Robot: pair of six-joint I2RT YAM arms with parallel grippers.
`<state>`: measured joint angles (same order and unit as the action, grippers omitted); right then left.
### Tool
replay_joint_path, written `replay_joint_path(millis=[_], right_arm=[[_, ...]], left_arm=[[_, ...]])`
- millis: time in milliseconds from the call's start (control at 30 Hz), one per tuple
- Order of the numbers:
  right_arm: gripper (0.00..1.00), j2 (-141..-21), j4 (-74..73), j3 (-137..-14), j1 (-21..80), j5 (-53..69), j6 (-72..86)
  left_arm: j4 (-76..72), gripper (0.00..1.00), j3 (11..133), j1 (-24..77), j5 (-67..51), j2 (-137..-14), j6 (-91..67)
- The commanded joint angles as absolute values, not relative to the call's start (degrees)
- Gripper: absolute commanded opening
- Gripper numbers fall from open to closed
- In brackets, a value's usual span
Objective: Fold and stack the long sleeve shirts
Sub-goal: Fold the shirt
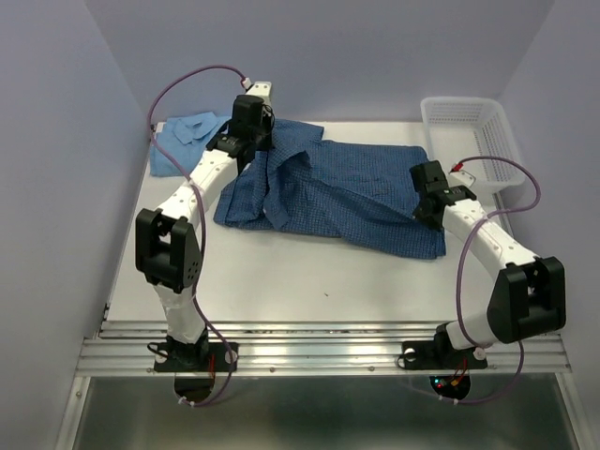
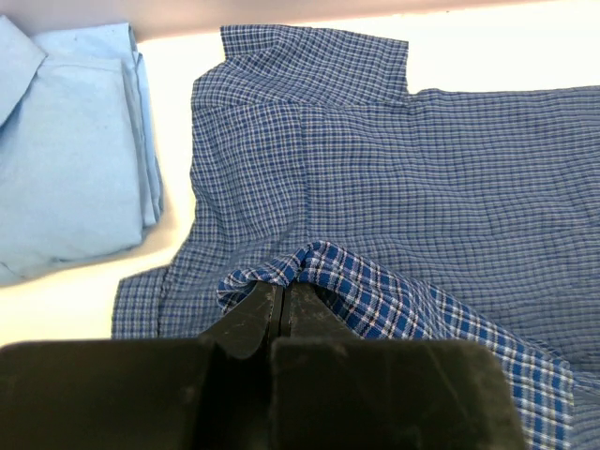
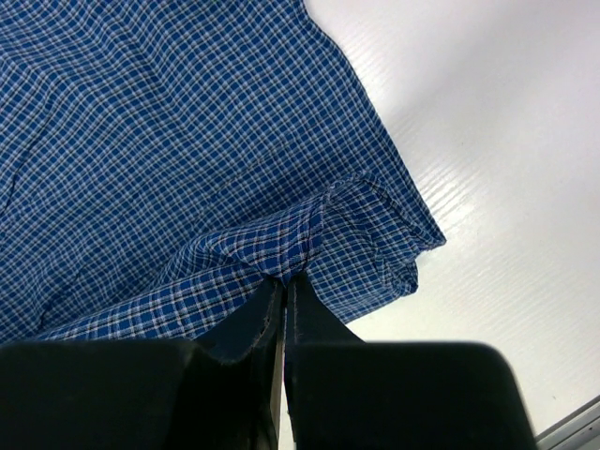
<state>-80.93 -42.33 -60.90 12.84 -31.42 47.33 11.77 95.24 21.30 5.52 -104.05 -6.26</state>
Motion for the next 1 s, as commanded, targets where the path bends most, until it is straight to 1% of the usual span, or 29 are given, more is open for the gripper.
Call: replay_joint_path(millis=[0,233,367,567,700,733,800,867,933,967], right_arm=[[0.01,-82.8,-39.6,-64.5,13.2,-36.6,45.0],[0.02,-88.8,-35.3,-68.9,12.7,-38.1,39.7],[0.02,-93.3,-33.7,-73.2,11.4,-38.5,36.5],[0.01,-99.6,-33.6,-78.7,10.9,-37.4,33.0],[0.01,-97.8,-33.6,-80.8,10.4,-35.0,31.4],[0.01,-96.6,-33.7,-79.5,10.4,-32.1,31.3],[0.01,-91.7,-36.1,-77.4,10.4,-26.9,32.1],[0.01,-87.5,-40.4,-73.5,10.4,-24.1,33.5],[0.01,-80.6,-43.3,-70.2,10.4,-21.3,33.5],[0.01,-78.4,-46.3,-67.1,10.4,-20.5,33.1]], left_arm=[[11.0,0.00,103.1,19.1,2.6,-107.5,-0.3],[11.7,0.00,111.8,17.1,-4.5,-115.0,7.1],[14.2,0.00,116.5,14.9,-10.4,-118.8,7.0],[16.4,0.00,118.7,14.6,-11.7,-121.7,6.9],[18.8,0.00,120.2,14.2,-11.0,-120.9,4.7],[19.5,0.00,120.1,13.9,-10.7,-120.2,2.4],[23.0,0.00,117.7,13.5,-9.3,-116.6,-3.6],[25.0,0.00,109.5,13.3,-8.2,-109.4,-8.4],[24.4,0.00,101.1,13.3,-8.6,-103.0,-13.9],[23.1,0.00,92.1,13.3,-9.0,-96.0,-15.2]])
